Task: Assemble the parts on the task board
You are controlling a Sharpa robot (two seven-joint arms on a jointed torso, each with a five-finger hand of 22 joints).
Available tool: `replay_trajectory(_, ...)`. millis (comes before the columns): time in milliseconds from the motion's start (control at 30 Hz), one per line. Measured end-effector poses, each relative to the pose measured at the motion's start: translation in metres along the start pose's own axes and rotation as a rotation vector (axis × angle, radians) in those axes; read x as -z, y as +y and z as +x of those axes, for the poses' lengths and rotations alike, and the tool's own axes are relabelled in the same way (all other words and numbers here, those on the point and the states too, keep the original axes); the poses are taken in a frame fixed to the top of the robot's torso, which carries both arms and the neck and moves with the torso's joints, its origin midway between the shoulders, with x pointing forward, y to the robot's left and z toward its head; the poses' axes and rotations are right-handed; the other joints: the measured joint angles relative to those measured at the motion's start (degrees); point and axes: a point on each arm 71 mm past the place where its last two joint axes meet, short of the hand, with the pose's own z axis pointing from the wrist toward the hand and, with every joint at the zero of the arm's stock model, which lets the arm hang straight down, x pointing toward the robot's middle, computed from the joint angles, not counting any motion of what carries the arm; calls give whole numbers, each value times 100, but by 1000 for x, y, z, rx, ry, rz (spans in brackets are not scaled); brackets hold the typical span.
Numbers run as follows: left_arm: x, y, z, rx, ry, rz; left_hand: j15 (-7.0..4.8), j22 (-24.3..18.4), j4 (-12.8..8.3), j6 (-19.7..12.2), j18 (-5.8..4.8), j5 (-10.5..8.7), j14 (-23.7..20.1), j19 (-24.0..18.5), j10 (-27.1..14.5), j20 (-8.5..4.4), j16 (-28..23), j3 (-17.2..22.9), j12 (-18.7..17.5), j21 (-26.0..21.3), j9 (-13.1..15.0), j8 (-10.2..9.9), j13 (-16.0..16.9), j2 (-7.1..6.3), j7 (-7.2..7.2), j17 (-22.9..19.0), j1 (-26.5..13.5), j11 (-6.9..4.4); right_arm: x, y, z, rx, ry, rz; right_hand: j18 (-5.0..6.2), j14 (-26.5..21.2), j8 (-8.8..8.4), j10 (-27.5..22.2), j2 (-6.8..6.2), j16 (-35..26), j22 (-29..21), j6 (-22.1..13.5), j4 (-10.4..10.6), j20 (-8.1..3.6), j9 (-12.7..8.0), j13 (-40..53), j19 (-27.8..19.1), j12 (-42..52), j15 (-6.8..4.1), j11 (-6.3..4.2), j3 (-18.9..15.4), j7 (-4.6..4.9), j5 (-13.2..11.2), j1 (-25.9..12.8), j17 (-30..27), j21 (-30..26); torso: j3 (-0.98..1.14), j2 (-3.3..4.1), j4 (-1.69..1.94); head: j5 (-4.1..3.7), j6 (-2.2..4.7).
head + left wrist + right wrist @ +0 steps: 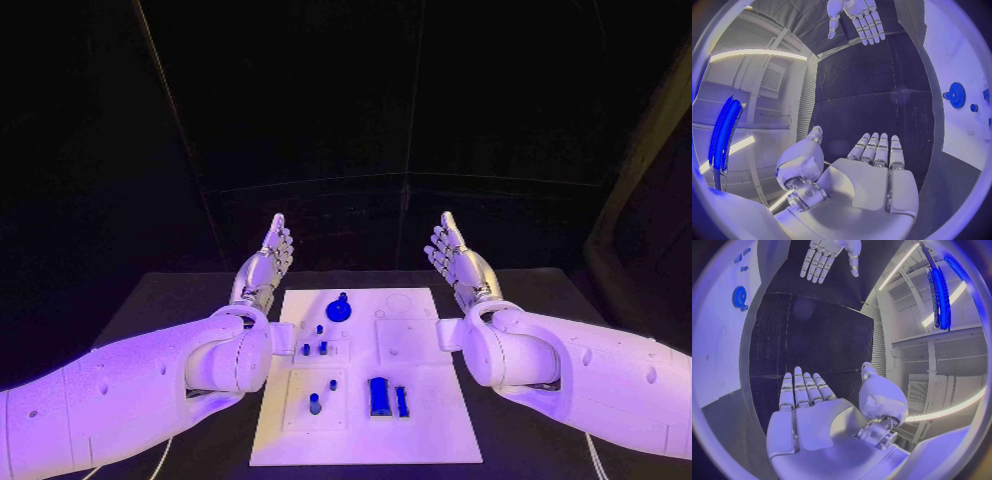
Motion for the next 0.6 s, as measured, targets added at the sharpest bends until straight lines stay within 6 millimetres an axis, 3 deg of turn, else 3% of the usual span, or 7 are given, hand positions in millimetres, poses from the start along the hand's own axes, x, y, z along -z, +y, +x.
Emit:
replay_trajectory(400,0,0,-2,-20,-32,4,-11,-52,0,-439,1,0,-439,-351,-492,-63,0,-214,0,0,1,0,1,2,-11,-7,-593,-18,0,0,-1,-1,-19,3,2,-607,0,-570,-1,-369,-16,-482,0,-18,-14,1,-525,0,7,-18,0,-10,0,-773,-647,-73,1,0,1,0,0)
replay_trajectory(500,0,0,-2,-21,-35,4,-7,-56,0,-519,-89,0,-516,-499,-570,-62,0,-214,0,0,1,0,2,16,-10,-7,-672,-16,0,0,-1,-1,-21,3,-88,-699,0,-665,0,-533,-16,-561,0,-13,-13,2,-602,0,-1,-8,0,-21,0,-897,-754,-73,1,0,1,0,0)
replay_trajectory(600,0,0,-3,-23,-36,5,3,-56,5,-582,-89,0,-569,-661,-643,-63,0,-239,0,0,2,0,2,-3,-11,-7,-761,-11,0,0,-2,-1,-22,3,-87,-789,0,-748,-10,-683,-16,-631,0,-1,-13,2,-671,0,8,-8,0,-13,0,-1011,-852,-73,1,0,0,0,0)
